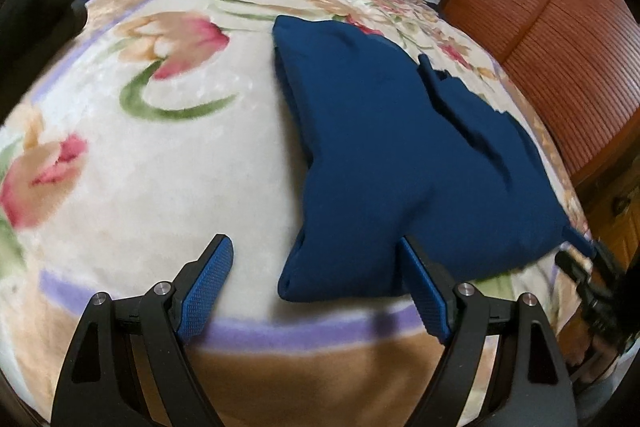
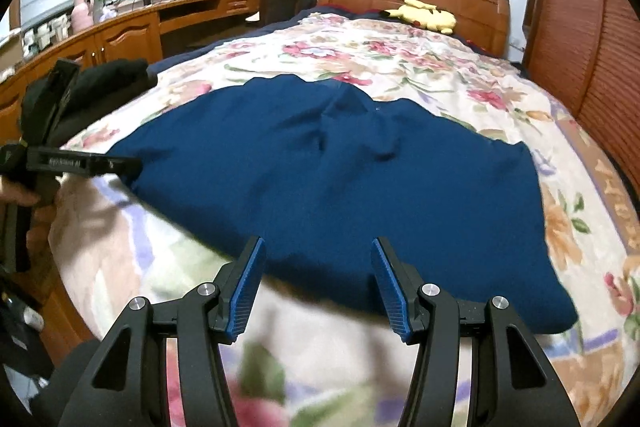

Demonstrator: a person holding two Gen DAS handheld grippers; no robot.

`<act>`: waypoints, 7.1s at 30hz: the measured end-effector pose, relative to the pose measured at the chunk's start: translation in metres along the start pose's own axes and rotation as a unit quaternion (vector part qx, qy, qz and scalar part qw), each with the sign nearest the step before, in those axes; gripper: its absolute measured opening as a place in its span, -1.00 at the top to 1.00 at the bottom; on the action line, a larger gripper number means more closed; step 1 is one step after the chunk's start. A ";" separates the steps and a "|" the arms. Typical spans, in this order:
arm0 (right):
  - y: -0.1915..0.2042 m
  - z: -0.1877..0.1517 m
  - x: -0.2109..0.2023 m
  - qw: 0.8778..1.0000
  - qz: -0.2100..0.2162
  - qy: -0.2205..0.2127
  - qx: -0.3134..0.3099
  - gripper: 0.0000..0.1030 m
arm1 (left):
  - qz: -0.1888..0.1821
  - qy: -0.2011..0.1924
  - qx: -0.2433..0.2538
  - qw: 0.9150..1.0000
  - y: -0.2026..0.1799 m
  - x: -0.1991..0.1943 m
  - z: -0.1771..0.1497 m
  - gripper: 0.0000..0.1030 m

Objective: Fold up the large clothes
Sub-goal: 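Grasp the navy jacket edge with the left tool and fold it over the bundle, then grasp the bundle edge with the right tool, fold it over, and release, then close the left tool and the right tool on the folded jacket bundle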

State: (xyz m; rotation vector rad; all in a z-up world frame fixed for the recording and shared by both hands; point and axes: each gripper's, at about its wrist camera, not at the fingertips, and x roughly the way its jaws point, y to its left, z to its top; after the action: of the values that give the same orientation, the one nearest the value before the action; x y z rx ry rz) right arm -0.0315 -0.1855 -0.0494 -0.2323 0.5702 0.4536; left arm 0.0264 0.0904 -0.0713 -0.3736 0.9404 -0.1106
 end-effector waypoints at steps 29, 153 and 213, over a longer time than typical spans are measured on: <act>-0.066 -0.028 -0.029 0.998 -0.044 -0.008 0.051 -0.08 | -0.021 -0.072 0.139 0.987 -0.159 -0.047 0.050 0.75; -0.156 -0.064 -0.067 0.986 -0.121 -0.029 0.110 -0.11 | -0.067 -0.113 0.227 0.965 -0.194 0.013 0.044 -0.64; -0.147 -0.049 0.004 0.986 -0.081 -0.007 0.144 0.66 | 0.042 -0.080 0.301 0.949 -0.248 0.189 0.158 0.72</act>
State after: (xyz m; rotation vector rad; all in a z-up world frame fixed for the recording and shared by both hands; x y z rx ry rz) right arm 0.0182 -0.3295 -0.0793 0.0024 0.5909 0.2104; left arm 0.2814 -0.1461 -0.0432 0.2216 0.7167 -0.2770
